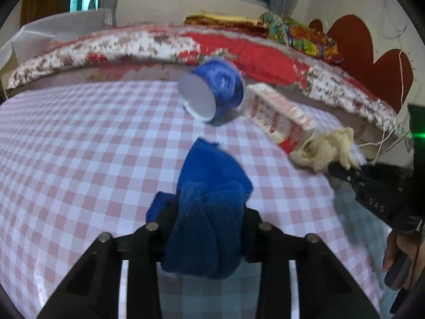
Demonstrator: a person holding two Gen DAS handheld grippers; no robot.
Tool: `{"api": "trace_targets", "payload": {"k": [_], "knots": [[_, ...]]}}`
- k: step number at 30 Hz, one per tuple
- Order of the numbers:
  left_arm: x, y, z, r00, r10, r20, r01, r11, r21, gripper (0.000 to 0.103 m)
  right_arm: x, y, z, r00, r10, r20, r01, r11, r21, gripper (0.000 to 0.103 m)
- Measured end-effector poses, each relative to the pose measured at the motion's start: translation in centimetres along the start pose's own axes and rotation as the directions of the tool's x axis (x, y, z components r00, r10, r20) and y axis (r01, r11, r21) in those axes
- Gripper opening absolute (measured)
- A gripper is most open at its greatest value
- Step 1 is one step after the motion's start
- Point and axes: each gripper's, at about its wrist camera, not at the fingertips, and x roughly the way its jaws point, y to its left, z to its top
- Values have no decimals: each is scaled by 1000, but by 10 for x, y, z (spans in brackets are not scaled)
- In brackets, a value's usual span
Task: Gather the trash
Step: 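Grasp the blue cloth with the left tool while the right tool grasps the yellow cloth, then carry the blue cloth and yellow cloth over the black bin with both tools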
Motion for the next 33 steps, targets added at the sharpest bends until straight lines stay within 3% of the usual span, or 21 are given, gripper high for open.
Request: {"api": "trace_targets", "payload": {"k": [4,13,22,33], "knots": [[-21,-14,0,999,-6,49,4,999,45,35,-19,-1,-13,999,22,25,-22,1000,3,8],[-49,-51,-11,994,-77,75,69,992,105,35,-79,-12,-52,994,51,97,-55,998,42,8],[-80,-99,-27,977,-183,112,159,968,193,33,-147,-38,-97,987,-1,162,-14,996,91,8],[-105,-156,-58,954,-293,70,266,927,264,30,-214,-87,-167,980,-101,172,65,977,205,8]]}}
